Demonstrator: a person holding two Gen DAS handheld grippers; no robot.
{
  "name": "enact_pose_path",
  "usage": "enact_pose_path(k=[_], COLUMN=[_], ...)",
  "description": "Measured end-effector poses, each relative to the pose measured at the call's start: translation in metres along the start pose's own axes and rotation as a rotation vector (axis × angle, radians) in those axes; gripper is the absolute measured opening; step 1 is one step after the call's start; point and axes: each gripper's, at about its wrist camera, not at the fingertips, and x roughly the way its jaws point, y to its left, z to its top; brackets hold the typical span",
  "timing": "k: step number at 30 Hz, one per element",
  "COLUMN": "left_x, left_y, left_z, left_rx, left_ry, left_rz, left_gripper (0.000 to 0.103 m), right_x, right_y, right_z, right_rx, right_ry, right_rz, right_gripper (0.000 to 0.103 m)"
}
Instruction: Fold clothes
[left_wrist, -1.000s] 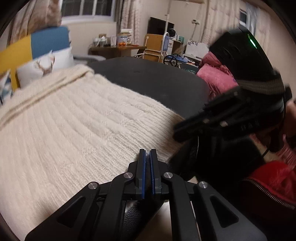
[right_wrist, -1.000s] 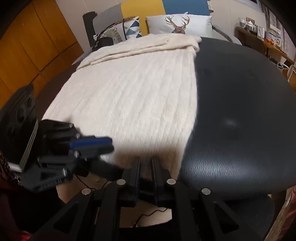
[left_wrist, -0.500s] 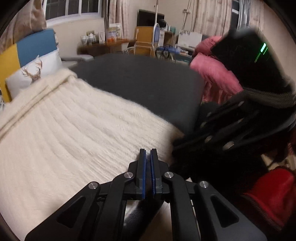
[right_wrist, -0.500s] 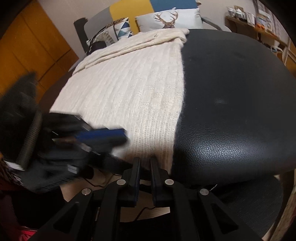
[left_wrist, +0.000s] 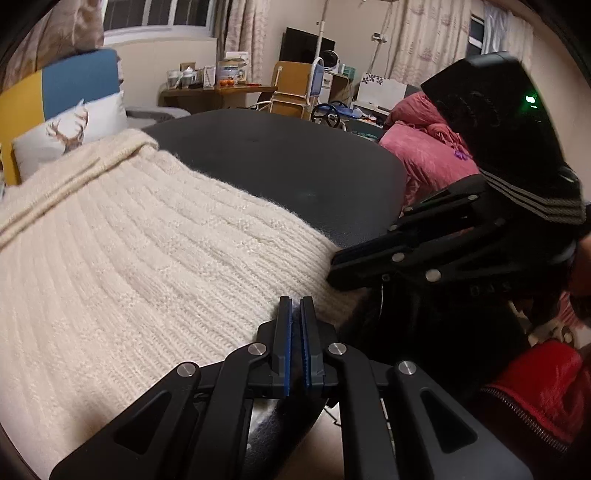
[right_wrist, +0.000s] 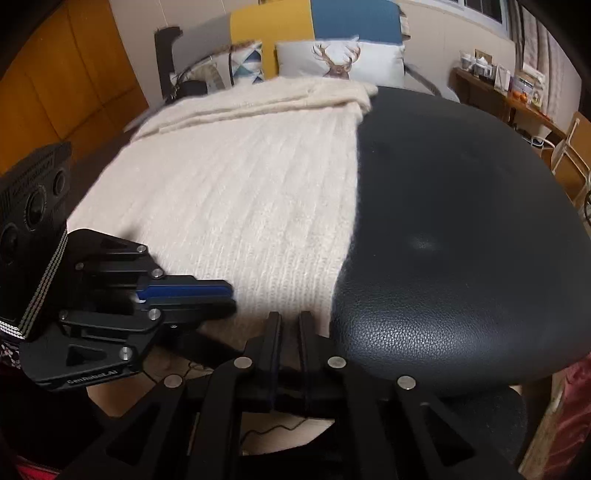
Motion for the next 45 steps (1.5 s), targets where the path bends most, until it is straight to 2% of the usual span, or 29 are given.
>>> enact_pose_path(k=[5, 7, 10, 12, 15, 17, 22, 24, 27, 30, 34, 37, 41, 42, 45], left_x=[-0.051, -0.071, -0.102, -0.119, -0.144, -0.152, -0.156, -0.158, -0.162, -0.174, -0.18, -0.182, -0.187, -0.187, -0.187], left_y=[0.003, 0.015, 0.054, 0.089, 0.136, 0.138, 0.146, 0.153, 0.156, 0.157, 0.161, 0.169, 0.191, 0.193, 0.193], left_z=[-0.017, -0.023, -0.043, -0.066, -0.098, -0.109, -0.119, -0.122, -0.12, -0.12, -0.136, -0.15, -0.165, -0.167, -0.167], left_rx=[0.033, 0.004, -0.093, -0.211, -0.369, -0.357, -0.423, -0.426, -0.417, -0.405, -0.416, -0.482, -0.605, -0.615, -0.612], left_ry=[-0.026, -0.035, -0.013, 0.016, 0.051, 0.025, -0.02, -0.037, -0.04, -0.057, -0.085, -0.129, -0.198, -0.202, -0.208], left_rz=[0.033, 0.08, 0.207, 0.245, 0.293, 0.282, 0.228, 0.192, 0.179, 0.225, 0.179, 0.116, -0.009, -0.019, -0.02], left_gripper=[0.006, 0.006, 0.006, 0.006, 0.006, 0.006, 0.006, 0.006, 0.006, 0.007, 0.007, 0.007, 0.008, 0.008, 0.008], right_x=[0.0, 0.0, -0.004, -0.013, -0.016, -0.009, 0.024, 0.047, 0.071, 0.074, 0.058, 0.032, 0.018, 0.02, 0.038], right_y=[-0.003, -0.003, -0.002, 0.003, 0.027, 0.051, 0.113, 0.132, 0.132, 0.117, 0.134, 0.182, 0.259, 0.277, 0.311], right_z=[-0.003, -0.003, 0.0, 0.003, 0.013, 0.021, 0.036, 0.035, 0.03, 0.04, 0.043, 0.034, 0.003, -0.008, -0.031], right_rx=[0.028, 0.03, 0.043, 0.042, -0.031, -0.085, -0.201, -0.241, -0.31, -0.206, -0.217, -0.361, -0.705, -0.807, -0.986], right_ry=[-0.005, -0.004, -0.008, -0.026, -0.072, -0.077, -0.036, 0.031, 0.01, 0.027, 0.007, -0.078, -0.156, -0.16, -0.118], right_rz=[0.005, 0.003, 0.003, -0.006, 0.035, 0.076, 0.182, 0.123, 0.011, 0.061, 0.068, 0.218, 0.254, 0.246, 0.194], right_gripper=[0.006, 0.006, 0.007, 0.012, 0.012, 0.012, 0.012, 0.012, 0.01, 0.01, 0.017, 0.019, 0.019, 0.019, 0.019])
